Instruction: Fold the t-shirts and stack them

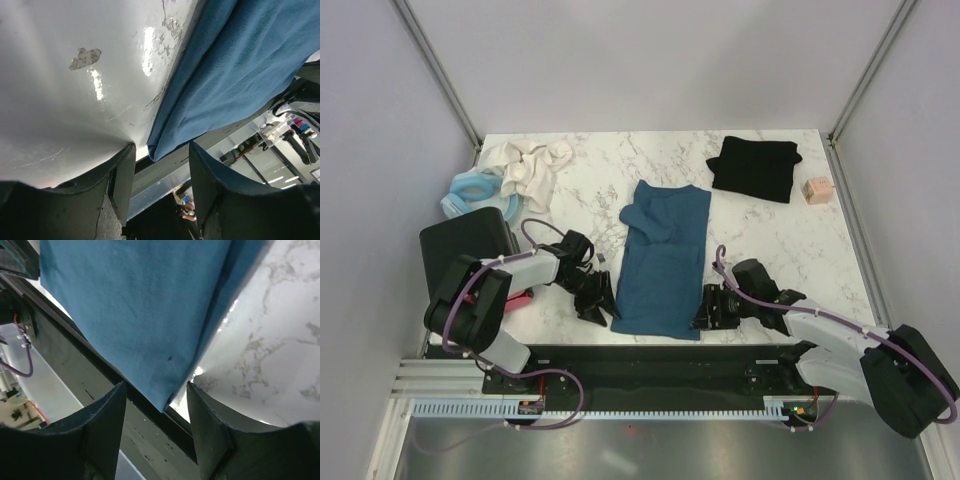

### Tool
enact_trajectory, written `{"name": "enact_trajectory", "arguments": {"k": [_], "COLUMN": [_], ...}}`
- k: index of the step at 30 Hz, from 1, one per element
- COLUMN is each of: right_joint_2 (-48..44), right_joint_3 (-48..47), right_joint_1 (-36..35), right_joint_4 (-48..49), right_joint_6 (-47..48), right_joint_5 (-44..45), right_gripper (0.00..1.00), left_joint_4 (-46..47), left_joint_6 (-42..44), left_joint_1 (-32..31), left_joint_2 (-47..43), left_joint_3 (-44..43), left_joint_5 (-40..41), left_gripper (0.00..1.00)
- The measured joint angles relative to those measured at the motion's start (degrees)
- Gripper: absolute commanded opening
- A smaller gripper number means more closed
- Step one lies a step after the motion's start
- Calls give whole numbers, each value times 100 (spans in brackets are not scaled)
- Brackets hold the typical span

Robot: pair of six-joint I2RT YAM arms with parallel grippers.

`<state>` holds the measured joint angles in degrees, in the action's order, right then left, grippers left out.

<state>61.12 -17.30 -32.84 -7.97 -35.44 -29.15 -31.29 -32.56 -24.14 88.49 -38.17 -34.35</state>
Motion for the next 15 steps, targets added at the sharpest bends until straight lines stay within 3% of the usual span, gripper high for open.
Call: {"name": "enact_trajectory", "arguments": {"k": [8, 15], "right_joint_2": [634, 562], "right_joint_3": [-7, 28], "right_joint_1": [7, 7], "right_joint_4": [721, 686], "right_joint_6": [-214, -243], "right_joint_5": [-463, -463], "right_gripper": [58, 56], "left_joint_4": [131, 179], "left_joint_6": [-44, -83], "left_joint_1": [7, 7], "left_joint_2": [348, 570], "left_joint_3": [33, 39], "left_joint_5": [-498, -804], "left_gripper": [53, 52]}}
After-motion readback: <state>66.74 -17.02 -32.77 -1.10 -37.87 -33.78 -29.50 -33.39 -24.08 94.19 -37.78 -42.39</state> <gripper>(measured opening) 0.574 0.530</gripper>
